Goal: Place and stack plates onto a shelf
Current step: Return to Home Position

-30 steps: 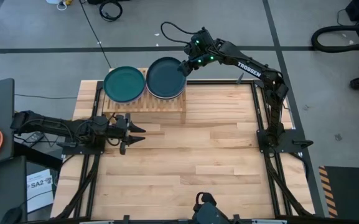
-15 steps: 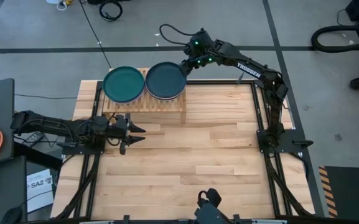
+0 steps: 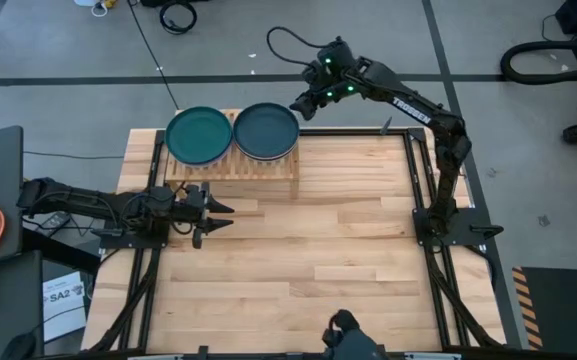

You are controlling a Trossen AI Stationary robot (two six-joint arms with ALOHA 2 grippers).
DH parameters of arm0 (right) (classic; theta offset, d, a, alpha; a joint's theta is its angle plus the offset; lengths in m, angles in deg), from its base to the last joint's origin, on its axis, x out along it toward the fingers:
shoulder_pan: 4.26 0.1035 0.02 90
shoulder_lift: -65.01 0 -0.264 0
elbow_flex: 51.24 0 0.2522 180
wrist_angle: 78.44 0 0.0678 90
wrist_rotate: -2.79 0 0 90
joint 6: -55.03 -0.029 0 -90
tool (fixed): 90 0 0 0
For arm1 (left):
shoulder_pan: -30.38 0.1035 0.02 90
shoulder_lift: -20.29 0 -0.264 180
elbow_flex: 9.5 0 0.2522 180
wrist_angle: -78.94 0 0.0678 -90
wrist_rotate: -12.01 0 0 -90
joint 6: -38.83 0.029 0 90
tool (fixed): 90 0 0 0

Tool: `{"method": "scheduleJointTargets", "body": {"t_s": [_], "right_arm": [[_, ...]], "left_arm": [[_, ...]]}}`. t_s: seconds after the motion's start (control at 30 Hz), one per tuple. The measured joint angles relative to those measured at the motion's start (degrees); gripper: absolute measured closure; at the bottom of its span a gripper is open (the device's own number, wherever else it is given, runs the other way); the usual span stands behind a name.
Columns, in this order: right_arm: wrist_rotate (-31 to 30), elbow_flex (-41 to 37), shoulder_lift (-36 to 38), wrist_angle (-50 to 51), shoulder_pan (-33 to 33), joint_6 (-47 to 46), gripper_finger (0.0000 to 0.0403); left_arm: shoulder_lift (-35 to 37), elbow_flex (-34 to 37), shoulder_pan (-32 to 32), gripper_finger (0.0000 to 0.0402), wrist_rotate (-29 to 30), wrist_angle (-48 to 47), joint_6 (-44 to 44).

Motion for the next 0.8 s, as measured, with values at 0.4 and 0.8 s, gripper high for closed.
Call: {"method": "scheduleJointTargets", "body": {"t_s": [0.4,0.8], "right_arm": [[0.01,0.07,13.63,15.47,6.06,9.45,0.0204],[-8.70,-18.16,32.50,12.61,21.79,9.63,0.0204]], "left_arm": [[0.09,0.02,0.01,0.0237,0.00,1.59,12.70],[5.03,0.04,0.09,0.0237,0.00,-3.57,14.43]]}}
